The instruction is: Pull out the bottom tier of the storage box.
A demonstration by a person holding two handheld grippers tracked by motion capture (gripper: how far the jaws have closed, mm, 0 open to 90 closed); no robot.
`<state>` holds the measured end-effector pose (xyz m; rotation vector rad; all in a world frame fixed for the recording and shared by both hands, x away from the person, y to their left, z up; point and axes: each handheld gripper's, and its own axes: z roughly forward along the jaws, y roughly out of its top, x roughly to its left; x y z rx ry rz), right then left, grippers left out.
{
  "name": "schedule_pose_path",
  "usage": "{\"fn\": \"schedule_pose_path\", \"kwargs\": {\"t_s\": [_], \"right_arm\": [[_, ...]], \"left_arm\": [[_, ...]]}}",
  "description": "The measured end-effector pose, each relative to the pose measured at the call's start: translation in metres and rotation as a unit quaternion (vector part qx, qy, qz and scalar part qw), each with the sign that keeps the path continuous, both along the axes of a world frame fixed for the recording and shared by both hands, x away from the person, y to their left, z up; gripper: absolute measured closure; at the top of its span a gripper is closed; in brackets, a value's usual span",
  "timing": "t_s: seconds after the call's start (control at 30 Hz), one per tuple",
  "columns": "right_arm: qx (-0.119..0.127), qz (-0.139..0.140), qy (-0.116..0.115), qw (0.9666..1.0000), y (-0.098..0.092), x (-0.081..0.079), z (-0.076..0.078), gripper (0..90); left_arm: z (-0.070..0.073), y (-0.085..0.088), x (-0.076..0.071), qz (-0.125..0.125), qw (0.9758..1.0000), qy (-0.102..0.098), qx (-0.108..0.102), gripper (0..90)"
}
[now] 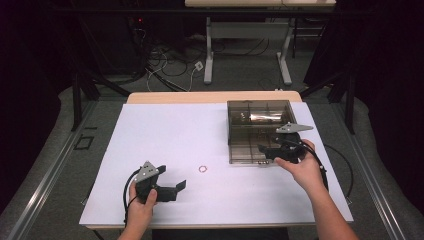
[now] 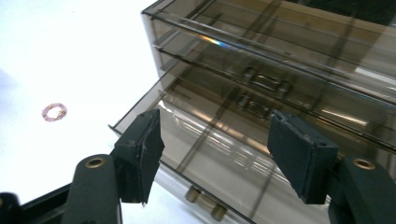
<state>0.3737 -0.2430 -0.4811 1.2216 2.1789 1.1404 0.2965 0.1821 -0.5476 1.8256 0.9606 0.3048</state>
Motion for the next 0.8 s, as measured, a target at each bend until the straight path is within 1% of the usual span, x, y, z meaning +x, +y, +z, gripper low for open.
{"fn": "schedule_pose_path", "kwargs": {"t_s": [0.03,0.07,0.13,0.2,0.27,0.3,0.4,0.47,0.5,0.53,0.57,0.6,0.67,0.7,0.73,0.77,0.8], "right_arm": [[-0.003,0.002,-0.003,1.0000,0.002,0.000,-0.001,34.9],[-0.005,0.010,-0.004,0.9999,0.007,-0.001,-0.001,34.2],[-0.007,0.013,-0.005,0.9999,0.008,-0.002,-0.001,33.7],[-0.003,0.018,-0.009,0.9998,0.013,-0.003,-0.002,33.8],[-0.004,0.034,-0.019,0.9992,0.017,-0.004,-0.002,33.7],[-0.001,0.036,-0.017,0.9992,0.020,-0.004,-0.003,33.8],[-0.007,0.048,-0.020,0.9986,0.028,-0.006,-0.005,33.7],[-0.005,0.049,-0.019,0.9986,0.030,-0.006,-0.005,33.7],[-0.010,0.054,-0.018,0.9983,0.031,-0.006,-0.006,33.6],[-0.010,0.053,-0.018,0.9984,0.033,-0.006,-0.007,33.6],[-0.012,0.062,-0.018,0.9978,0.034,-0.006,-0.007,33.6],[-0.010,0.062,-0.017,0.9979,0.037,-0.007,-0.008,33.6],[-0.015,0.069,-0.014,0.9974,0.040,-0.008,-0.009,33.9],[-0.013,0.072,-0.018,0.9972,0.041,-0.008,-0.010,34.0],[-0.015,0.078,-0.010,0.9968,0.044,-0.009,-0.009,34.0],[-0.015,0.078,-0.010,0.9968,0.044,-0.009,-0.009,34.0],[-0.011,0.080,-0.011,0.9967,0.047,-0.009,-0.010,34.0]], "left_arm": [[0.000,0.000,0.000,0.001,1.0000,0.002,-0.004,0.8],[0.000,0.000,0.000,0.002,1.0000,0.000,-0.004,0.8],[0.000,0.001,-0.001,0.001,1.0000,0.000,-0.004,0.9],[0.001,0.001,-0.001,0.002,1.0000,0.001,-0.005,0.8],[0.000,0.001,-0.002,0.005,1.0000,-0.002,-0.005,0.9],[0.001,0.002,-0.003,0.003,1.0000,0.000,-0.004,0.8],[0.001,0.003,-0.004,0.007,1.0000,-0.001,-0.007,0.8],[0.001,0.003,-0.003,0.009,0.9999,0.000,-0.006,0.9],[0.001,0.003,-0.003,0.008,1.0000,-0.001,-0.004,0.8],[0.001,0.003,-0.003,0.008,1.0000,-0.002,-0.004,0.9],[0.000,0.003,-0.003,0.008,1.0000,-0.003,-0.004,0.9],[0.000,0.002,-0.003,0.009,0.9999,-0.002,-0.004,0.9],[0.000,0.002,-0.002,0.007,1.0000,0.001,-0.003,0.9],[-0.001,0.002,-0.002,0.009,1.0000,0.000,-0.004,0.9],[-0.001,0.002,-0.002,0.008,1.0000,-0.002,0.002,1.1],[-0.001,0.001,-0.002,0.008,1.0000,0.001,0.000,1.1],[-0.001,0.001,-0.003,0.009,1.0000,-0.002,0.001,1.1]]}}
